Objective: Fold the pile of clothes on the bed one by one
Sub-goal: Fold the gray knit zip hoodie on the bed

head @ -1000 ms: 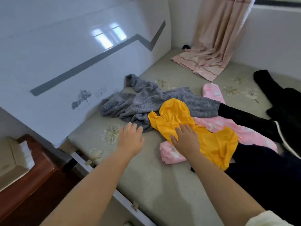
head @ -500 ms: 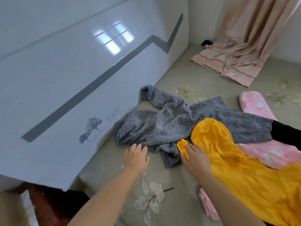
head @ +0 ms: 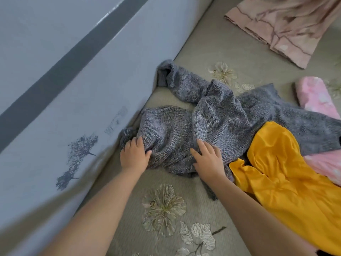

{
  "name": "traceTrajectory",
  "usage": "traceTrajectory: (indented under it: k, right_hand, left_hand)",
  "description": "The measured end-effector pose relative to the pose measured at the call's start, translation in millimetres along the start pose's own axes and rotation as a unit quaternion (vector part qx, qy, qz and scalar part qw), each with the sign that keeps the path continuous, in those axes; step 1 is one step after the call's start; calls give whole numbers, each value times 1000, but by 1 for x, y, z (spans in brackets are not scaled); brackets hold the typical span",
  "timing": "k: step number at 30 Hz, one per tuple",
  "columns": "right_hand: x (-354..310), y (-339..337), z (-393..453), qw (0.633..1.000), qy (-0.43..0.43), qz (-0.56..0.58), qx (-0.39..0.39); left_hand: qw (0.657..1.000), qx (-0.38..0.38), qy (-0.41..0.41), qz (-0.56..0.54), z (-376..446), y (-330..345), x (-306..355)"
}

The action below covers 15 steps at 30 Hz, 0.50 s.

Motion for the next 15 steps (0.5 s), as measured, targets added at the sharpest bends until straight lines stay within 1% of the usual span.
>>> traceTrajectory:
  k: [2, 5, 9, 12, 15]
  right_hand:
    - [0, 3, 4, 1000, 6, -29, 0]
    - [10, -7, -2, 998, 43, -27, 34]
    - [43, -34, -40, 985, 109, 29, 133]
    - [74, -55, -87, 964, 144, 80, 210]
    - [102, -78, -130, 944, 176, 68, 272]
  left_hand:
    - [999, -4, -5, -32, 5, 10, -7]
    - [995, 37, 23, -94, 2, 7, 0]
    - [980, 93, 63, -162, -15, -15, 25]
    - [967, 129, 100, -195, -32, -48, 55]
    - [947, 161, 172, -219, -55, -89, 97]
Point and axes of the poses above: each hand's wrist, its own z-axis towards the middle knuckle, its own y-axis out of the palm, x = y × z, the point moved 7 cm from there along z, towards the middle knuckle, and after that the axes turned 13 degrees about x, right-handed, at the moved point
